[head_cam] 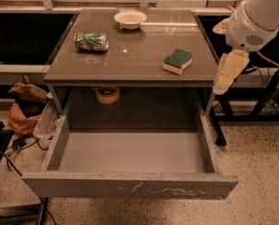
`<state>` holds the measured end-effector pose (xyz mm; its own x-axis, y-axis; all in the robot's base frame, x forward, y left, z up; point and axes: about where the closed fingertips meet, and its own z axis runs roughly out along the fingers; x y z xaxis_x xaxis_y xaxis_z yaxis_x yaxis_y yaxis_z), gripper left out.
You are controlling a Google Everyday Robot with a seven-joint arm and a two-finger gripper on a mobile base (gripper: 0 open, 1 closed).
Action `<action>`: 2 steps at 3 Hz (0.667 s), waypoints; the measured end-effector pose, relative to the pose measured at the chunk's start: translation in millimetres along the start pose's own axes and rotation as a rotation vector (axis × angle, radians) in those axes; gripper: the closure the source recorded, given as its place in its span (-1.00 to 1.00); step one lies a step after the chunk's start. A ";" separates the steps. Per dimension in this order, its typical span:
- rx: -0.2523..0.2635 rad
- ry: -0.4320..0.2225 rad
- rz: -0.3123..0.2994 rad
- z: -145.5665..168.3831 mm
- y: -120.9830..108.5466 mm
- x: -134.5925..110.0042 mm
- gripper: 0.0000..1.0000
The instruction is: Place sponge into top drawer
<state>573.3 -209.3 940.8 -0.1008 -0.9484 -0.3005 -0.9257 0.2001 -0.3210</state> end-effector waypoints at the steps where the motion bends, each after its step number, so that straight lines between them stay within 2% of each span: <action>1: -0.009 -0.028 -0.051 21.4 -27.0 -19.1 -1.00; 2: -0.024 -0.055 -0.095 48.4 -65.4 -37.4 -1.00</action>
Offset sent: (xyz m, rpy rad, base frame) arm 0.1521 0.0480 -0.0033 0.0405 -0.0405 0.1653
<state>655.2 -175.0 929.7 0.0077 -0.9478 -0.3187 -0.9386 0.1031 -0.3293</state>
